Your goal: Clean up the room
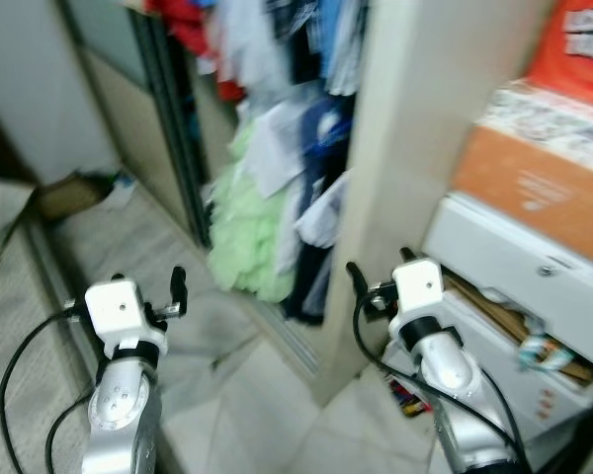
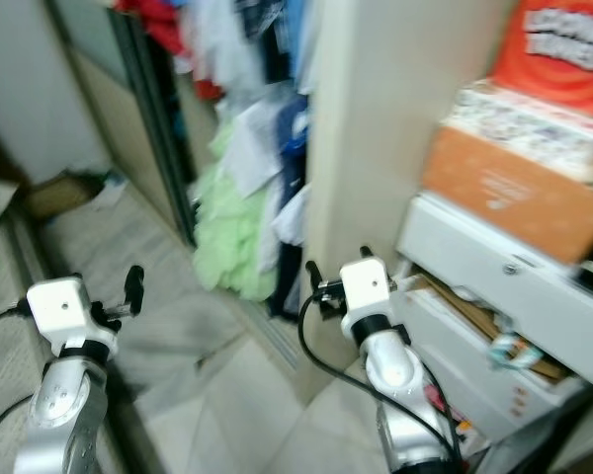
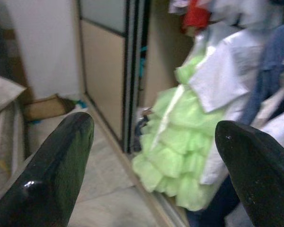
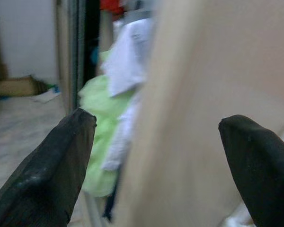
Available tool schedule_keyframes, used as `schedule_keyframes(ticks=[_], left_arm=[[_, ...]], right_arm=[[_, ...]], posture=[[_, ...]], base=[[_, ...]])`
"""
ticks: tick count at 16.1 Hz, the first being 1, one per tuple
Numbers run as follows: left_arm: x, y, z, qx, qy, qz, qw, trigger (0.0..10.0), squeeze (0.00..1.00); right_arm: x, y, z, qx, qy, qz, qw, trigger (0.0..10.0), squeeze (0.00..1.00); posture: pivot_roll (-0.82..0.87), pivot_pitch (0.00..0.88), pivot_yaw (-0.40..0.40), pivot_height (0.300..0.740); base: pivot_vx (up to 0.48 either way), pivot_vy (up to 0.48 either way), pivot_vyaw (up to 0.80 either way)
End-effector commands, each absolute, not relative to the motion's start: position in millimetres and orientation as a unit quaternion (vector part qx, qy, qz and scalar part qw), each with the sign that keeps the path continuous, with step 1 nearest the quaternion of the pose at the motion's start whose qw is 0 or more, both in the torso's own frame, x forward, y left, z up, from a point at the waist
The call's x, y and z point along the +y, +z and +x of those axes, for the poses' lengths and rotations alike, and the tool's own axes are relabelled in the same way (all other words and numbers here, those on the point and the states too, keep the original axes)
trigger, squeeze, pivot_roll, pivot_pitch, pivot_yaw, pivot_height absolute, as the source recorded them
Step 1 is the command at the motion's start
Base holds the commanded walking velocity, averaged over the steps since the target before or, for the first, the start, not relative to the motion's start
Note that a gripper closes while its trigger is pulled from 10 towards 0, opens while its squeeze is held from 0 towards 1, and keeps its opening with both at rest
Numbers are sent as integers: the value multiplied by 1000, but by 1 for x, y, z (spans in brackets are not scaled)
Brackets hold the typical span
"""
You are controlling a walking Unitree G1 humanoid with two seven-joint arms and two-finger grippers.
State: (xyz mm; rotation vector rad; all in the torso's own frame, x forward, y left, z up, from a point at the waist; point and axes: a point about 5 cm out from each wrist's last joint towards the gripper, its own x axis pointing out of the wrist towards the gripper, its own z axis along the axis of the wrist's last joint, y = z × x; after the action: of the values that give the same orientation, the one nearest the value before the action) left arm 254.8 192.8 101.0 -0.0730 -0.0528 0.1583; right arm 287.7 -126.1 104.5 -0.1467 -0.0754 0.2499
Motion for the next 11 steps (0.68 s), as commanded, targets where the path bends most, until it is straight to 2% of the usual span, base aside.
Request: schedule_keyframes(ticks=[1, 5, 10, 11], left_arm=[[194, 101, 254, -23, 85, -35, 996, 10000, 0], [192, 102, 254, -20, 83, -34, 996, 10000, 0], [190, 101, 255, -18, 82, -35, 996, 10000, 0], [189, 102, 255, -19, 81, -35, 996, 10000, 0]], right_arm=[[-121, 109, 287, -44, 133, -70, 988, 10000, 0], [-122, 109, 286, -38, 134, -72, 988, 10000, 0], [-121, 109, 284, -36, 136, -71, 987, 10000, 0], [-122, 110, 276, -42, 154, -77, 984, 10000, 0]], posture=[[-4, 58, -34, 740], [-5, 65, -37, 740], [-6, 66, -38, 740], [-7, 64, -39, 740]], base=[[0, 0, 663], [0, 0, 584], [0, 0, 0], [0, 0, 0]])
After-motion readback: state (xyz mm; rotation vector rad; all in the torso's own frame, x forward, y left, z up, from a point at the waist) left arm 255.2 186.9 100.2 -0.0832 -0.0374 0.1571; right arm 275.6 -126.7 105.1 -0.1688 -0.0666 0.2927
